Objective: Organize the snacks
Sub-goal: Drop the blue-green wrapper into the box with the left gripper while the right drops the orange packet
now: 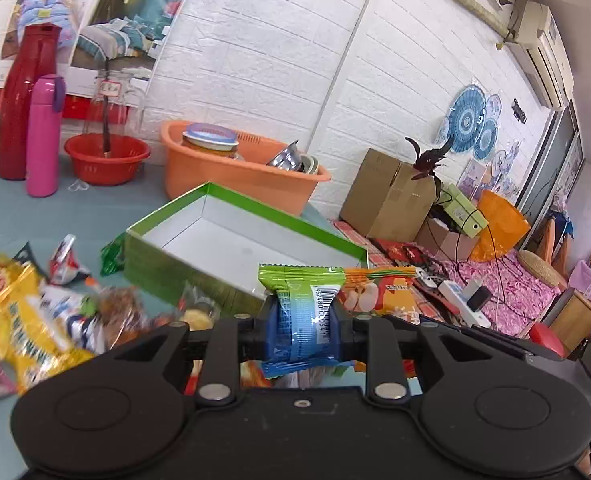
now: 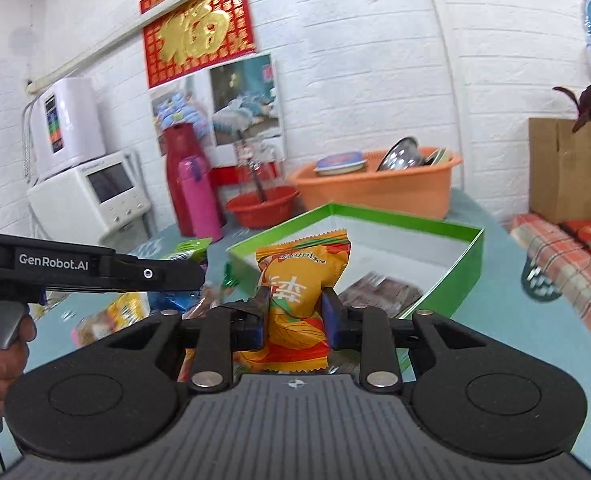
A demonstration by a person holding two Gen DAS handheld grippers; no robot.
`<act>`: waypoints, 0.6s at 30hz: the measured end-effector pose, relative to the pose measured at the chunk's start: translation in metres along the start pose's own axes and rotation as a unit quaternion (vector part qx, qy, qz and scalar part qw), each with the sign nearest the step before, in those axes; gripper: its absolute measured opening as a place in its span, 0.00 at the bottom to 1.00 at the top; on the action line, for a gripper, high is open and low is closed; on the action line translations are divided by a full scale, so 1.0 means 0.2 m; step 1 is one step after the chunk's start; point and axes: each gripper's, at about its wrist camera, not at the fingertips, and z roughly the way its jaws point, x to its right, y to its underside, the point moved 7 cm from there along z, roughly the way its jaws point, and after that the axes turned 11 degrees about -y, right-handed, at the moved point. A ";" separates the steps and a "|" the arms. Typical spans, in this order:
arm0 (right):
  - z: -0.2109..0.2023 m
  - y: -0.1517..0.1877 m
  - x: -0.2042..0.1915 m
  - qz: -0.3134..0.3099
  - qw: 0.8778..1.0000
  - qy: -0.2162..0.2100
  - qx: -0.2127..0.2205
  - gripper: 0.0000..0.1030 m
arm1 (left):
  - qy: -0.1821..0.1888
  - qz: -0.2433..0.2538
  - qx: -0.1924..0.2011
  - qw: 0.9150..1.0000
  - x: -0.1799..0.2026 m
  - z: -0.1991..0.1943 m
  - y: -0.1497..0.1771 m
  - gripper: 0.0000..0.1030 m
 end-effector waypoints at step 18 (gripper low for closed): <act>0.35 -0.03 0.43 0.035 0.998 0.048 -0.007 0.46 | -0.023 -0.005 -0.034 0.999 -0.03 0.65 -0.13 0.81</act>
